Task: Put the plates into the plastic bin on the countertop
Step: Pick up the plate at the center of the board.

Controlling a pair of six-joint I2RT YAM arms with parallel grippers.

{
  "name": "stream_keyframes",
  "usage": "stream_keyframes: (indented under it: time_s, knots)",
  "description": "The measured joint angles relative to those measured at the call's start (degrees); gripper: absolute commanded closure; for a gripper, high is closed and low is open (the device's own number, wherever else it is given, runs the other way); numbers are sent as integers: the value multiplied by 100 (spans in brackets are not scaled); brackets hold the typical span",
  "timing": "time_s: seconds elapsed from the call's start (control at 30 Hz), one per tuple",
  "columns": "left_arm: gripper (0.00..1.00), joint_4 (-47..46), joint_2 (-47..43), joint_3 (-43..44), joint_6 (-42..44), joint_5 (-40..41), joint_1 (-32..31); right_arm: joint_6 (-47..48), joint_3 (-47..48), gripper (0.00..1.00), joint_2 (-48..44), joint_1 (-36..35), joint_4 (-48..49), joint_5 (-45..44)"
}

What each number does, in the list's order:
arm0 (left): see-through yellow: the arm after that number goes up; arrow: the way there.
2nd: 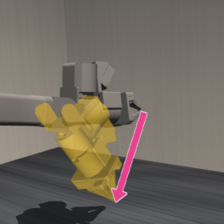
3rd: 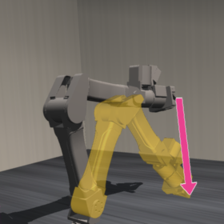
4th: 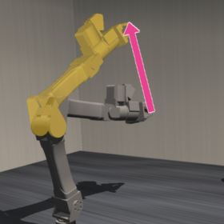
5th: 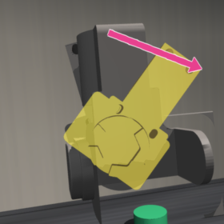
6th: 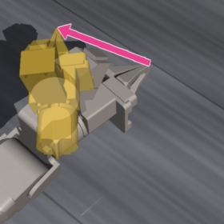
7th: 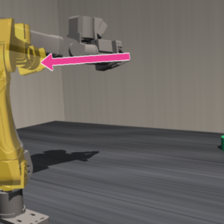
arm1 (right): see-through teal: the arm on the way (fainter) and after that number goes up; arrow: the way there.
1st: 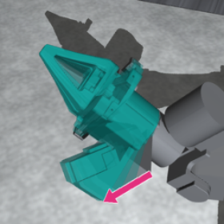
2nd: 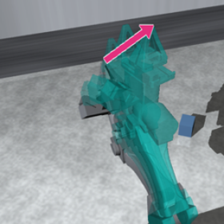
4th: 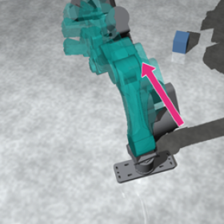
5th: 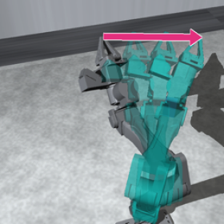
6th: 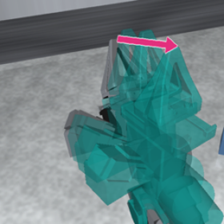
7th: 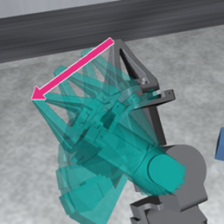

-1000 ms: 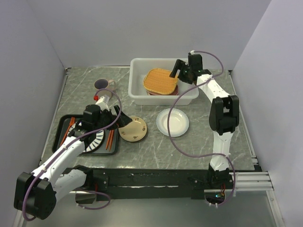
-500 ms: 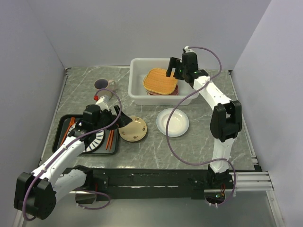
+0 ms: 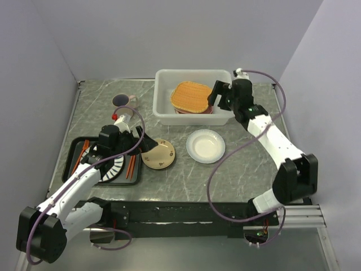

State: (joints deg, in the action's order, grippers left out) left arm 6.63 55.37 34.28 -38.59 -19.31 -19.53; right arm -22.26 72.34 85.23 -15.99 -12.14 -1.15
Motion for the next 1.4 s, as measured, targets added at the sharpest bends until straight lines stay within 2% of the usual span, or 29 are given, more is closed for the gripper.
stream_keyframes:
  time_s: [0.37, 0.63, 0.93, 1.13, 1.4]
  knots:
    - [1, -188, -35, 0, -20, -188, 0, -378, -1655, 0, -1102, 0, 411, 267]
    - [1, -205, -35, 0, -15, -186, 0, -699, -2780, 0, -1331, 125, 789, 732]
    - [1, -223, 57, 0, -7, -197, 0, -820, -3797, 1, -1639, 656, 927, 1156]
    - [1, -262, 208, 0, -11, -243, 0, -929, -4286, 4, -1635, 844, 1255, 1591]
    - [1, -280, 223, 0, -13, -249, 0, -1202, -4651, 9, -1054, 949, 1910, 2319]
